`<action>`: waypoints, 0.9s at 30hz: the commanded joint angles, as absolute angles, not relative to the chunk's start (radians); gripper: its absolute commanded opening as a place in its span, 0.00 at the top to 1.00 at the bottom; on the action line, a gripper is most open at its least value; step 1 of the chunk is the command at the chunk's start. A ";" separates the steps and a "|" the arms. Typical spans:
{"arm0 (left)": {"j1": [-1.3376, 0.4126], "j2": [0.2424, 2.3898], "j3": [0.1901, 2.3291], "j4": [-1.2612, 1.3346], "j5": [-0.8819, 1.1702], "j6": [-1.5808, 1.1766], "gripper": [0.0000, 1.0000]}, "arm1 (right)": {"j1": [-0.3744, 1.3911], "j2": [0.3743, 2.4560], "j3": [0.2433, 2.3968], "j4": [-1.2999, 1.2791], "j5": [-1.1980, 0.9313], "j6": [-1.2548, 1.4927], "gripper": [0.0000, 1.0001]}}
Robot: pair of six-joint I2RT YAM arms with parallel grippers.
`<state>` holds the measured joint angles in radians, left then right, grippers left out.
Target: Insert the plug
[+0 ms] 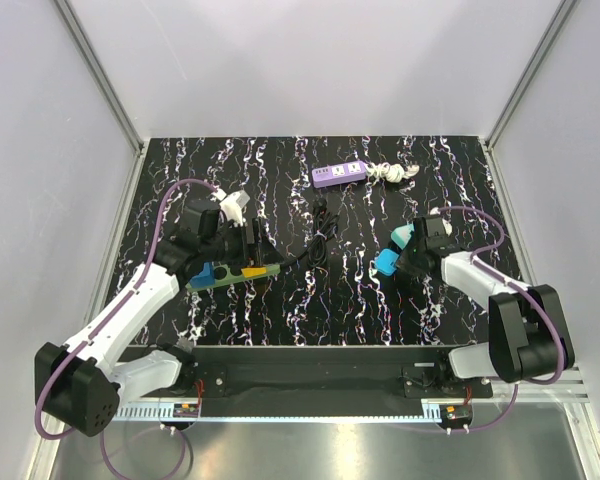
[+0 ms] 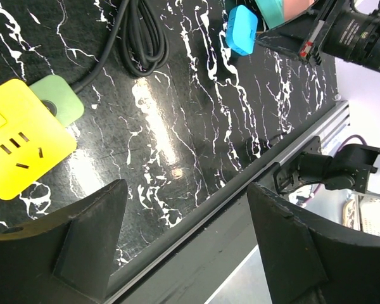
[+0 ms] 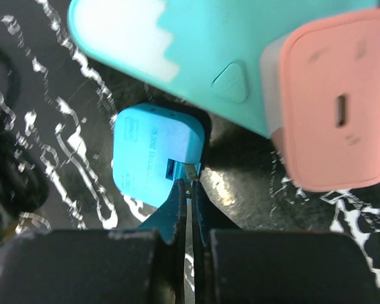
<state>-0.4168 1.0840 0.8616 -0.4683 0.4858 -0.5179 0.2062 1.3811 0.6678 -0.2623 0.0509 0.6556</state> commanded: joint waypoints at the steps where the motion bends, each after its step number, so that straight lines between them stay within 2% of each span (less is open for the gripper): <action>1: -0.417 1.060 0.858 -0.416 0.525 -0.540 0.21 | 0.202 1.327 0.638 -0.204 -0.046 0.615 1.00; 14: -0.451 1.133 0.851 -0.296 0.595 -0.643 0.25 | 0.219 1.053 0.617 -0.133 -0.296 0.620 1.00; 20: -0.500 1.225 0.880 -0.160 0.690 -0.718 0.26 | 0.296 0.967 0.626 -0.080 -0.350 0.660 1.00; 27: -0.548 1.325 0.975 -0.126 0.689 -0.745 0.28 | 0.426 0.945 0.653 0.026 -0.376 0.692 1.00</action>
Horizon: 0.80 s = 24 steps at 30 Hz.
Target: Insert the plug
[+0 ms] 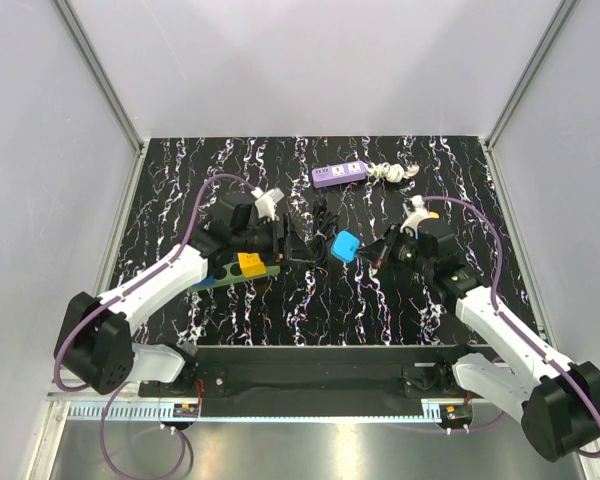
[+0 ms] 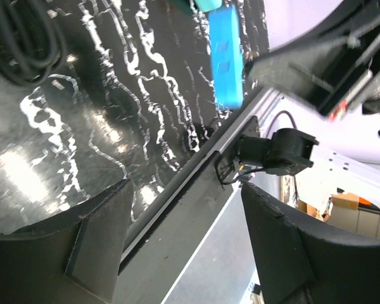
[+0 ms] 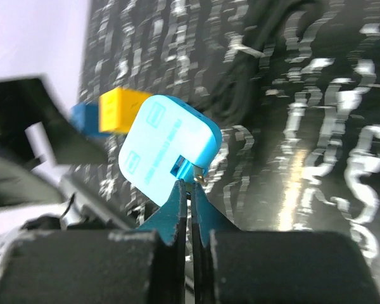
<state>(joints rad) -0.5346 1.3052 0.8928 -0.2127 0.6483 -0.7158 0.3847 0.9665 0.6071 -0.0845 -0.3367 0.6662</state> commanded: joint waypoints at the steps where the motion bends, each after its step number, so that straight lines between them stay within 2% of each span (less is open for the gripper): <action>1: -0.551 1.334 0.983 -0.123 0.686 -0.747 0.28 | 0.434 0.946 0.655 0.031 -0.379 0.696 1.00; 17: -0.632 1.496 1.065 -0.055 0.680 -0.804 0.29 | 0.499 0.925 0.630 0.086 -0.429 0.692 1.00; 24: -0.634 1.494 1.054 -0.080 0.620 -0.796 0.28 | 0.502 0.936 0.603 0.021 -0.376 0.655 1.00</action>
